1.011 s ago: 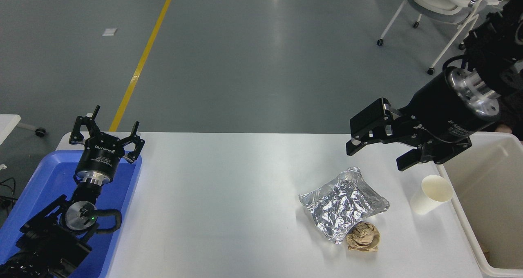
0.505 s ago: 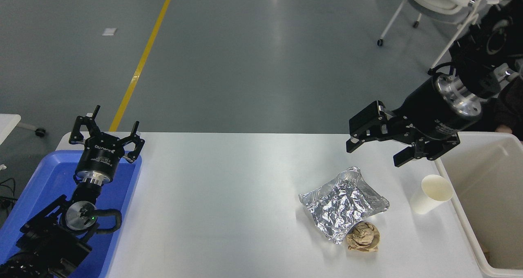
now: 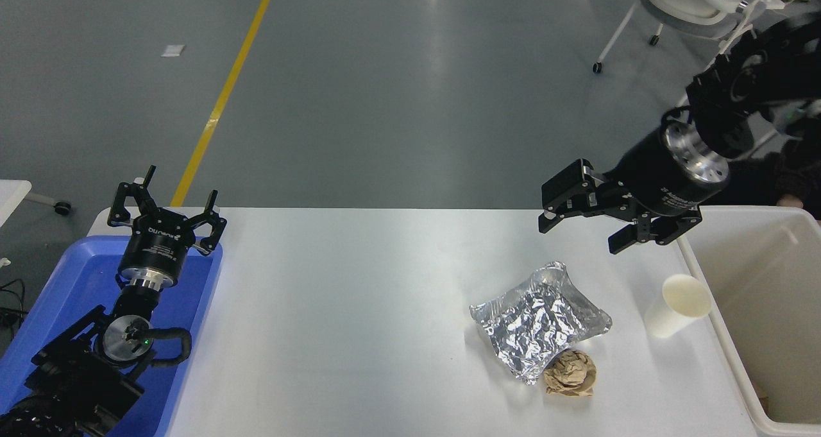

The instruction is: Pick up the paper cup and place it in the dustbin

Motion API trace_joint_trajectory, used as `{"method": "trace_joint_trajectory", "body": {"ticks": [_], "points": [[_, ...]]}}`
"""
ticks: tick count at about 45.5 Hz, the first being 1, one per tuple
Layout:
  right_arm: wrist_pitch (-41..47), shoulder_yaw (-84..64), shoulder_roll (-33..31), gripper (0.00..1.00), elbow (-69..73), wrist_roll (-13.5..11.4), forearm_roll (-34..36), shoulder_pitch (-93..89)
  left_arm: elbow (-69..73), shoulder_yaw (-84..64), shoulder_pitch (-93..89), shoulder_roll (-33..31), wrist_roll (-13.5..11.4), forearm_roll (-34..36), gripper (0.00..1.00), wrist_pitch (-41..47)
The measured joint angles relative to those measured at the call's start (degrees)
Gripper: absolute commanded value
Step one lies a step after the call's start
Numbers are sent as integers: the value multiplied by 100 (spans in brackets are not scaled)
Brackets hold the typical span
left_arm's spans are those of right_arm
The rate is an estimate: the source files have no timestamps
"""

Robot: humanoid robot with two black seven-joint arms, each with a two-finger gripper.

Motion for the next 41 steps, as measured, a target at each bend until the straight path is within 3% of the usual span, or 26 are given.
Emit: {"method": "trace_joint_trajectory", "body": {"ticks": [12,27,41], "points": [[-264,272,-64,100,-684,104,-432,-935,-2,0,-1,0,0,0,100,-9],[-314,128,-719,100,-1263,197,-1417,-1588,-4,0,-1,0,0,0,100,-16],[-374,-43,-1213,100,-1956,229,-1787,-2193,-3,-7,-2,0,0,0,100,-17]]}}
